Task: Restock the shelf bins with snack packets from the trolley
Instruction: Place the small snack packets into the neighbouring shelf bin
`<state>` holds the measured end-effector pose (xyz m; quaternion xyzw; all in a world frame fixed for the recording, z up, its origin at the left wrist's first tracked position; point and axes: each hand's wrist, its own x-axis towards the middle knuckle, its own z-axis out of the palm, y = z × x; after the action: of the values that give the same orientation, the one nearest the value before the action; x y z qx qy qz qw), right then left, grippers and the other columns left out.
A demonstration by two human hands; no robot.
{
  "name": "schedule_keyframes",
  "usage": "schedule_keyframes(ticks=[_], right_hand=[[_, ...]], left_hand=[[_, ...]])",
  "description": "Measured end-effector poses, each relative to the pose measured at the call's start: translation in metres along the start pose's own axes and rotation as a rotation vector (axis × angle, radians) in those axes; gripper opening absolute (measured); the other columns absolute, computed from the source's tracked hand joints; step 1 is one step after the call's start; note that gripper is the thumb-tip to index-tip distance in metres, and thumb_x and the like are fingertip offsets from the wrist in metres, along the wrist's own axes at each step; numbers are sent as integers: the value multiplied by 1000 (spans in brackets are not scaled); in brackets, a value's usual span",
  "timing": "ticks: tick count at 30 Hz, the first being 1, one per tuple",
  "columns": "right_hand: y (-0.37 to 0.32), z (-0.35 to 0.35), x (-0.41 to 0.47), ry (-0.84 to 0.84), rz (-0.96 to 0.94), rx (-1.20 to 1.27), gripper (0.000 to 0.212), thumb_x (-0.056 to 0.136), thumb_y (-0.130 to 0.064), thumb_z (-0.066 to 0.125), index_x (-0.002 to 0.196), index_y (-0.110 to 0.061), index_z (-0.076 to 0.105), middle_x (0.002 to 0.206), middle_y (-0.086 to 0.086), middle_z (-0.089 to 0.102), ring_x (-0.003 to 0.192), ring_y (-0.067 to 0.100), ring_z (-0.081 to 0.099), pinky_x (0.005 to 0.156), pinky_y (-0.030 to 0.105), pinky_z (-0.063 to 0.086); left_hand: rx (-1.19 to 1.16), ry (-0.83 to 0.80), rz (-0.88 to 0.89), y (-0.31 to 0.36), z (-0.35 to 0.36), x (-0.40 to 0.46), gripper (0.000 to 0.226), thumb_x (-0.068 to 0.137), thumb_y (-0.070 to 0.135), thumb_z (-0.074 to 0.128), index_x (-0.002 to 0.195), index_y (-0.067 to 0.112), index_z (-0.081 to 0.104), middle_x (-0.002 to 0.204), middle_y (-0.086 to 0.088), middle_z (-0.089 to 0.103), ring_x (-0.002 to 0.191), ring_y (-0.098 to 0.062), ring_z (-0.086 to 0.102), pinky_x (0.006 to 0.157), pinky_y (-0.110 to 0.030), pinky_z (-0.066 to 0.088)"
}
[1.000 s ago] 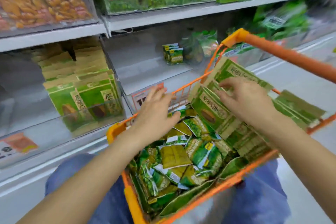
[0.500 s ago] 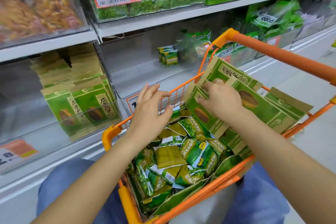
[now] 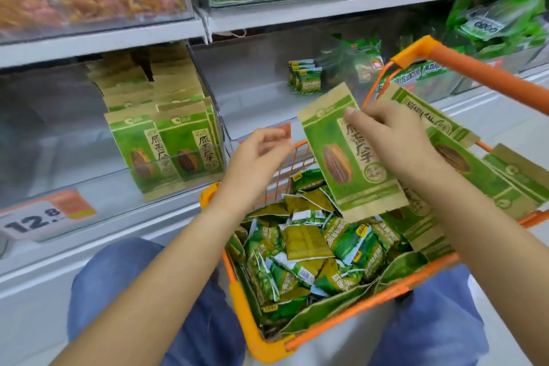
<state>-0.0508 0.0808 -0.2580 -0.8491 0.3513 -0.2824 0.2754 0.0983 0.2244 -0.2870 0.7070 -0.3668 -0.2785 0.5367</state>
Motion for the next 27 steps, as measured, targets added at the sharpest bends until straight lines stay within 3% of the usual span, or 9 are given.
schedule_keyframes(ticks=[3,7,9,12,14,17,19,24,27], right_hand=[[-35,12,-3,-100,21,539,53,92,-36,54,75,14,52,70,17,53,64,20,50,61,30,34],[-62,58,-2,-175,3,590,50,87,-44,54,56,-5,53,59,8,50,57,15,46,56,32,31],[-72,80,2,-239,0,531,52,90,-52,49,70,-8,66,70,2,68,64,12,59,65,33,43],[-81,114,14,-177,-124,248,52,90,-56,36,92,-16,68,97,0,69,91,16,61,82,39,48],[-83,133,21,-100,-204,106,47,90,-51,37,115,-20,62,117,3,61,111,23,53,95,40,43],[-79,156,28,-67,-242,-10,56,91,-47,36,135,-14,48,133,9,53,126,27,45,103,38,33],[-72,167,26,-97,-223,-113,62,92,-49,32,140,-11,43,136,12,52,127,30,44,106,42,30],[-59,173,12,-165,-285,-340,59,97,-47,36,143,-11,38,141,14,49,138,29,33,117,41,11],[-61,172,12,-179,-272,-325,58,99,-46,39,147,-13,33,147,12,42,144,26,23,118,38,6]], left_hand=[[-310,-226,-201,17,-25,-6,40,83,52,62,109,22,66,97,-1,74,86,-15,70,71,-25,54],[-404,-175,-146,18,-55,-23,22,69,37,72,84,21,69,82,-3,71,68,-15,62,51,-23,48],[-371,-22,-159,13,-78,-30,23,66,35,67,81,18,63,70,0,68,60,-15,58,49,-24,45],[-361,249,-134,0,-132,-35,10,79,28,64,82,19,61,68,5,66,58,-10,58,55,-24,45],[-263,417,-21,-9,-167,-37,5,90,19,60,93,23,61,81,9,67,65,-5,57,52,-16,42],[-96,513,253,-20,-196,-35,25,90,5,59,103,26,59,93,15,69,88,-2,63,74,-14,48],[19,571,333,-28,-204,-28,30,89,0,59,101,28,58,91,19,69,88,3,61,81,-14,46],[130,501,92,-60,-209,3,34,85,2,66,113,19,59,111,-1,67,101,-16,61,96,-37,47],[548,461,-140,-75,-197,15,42,84,12,72,123,14,56,121,-6,63,99,-23,62,86,-29,43]])
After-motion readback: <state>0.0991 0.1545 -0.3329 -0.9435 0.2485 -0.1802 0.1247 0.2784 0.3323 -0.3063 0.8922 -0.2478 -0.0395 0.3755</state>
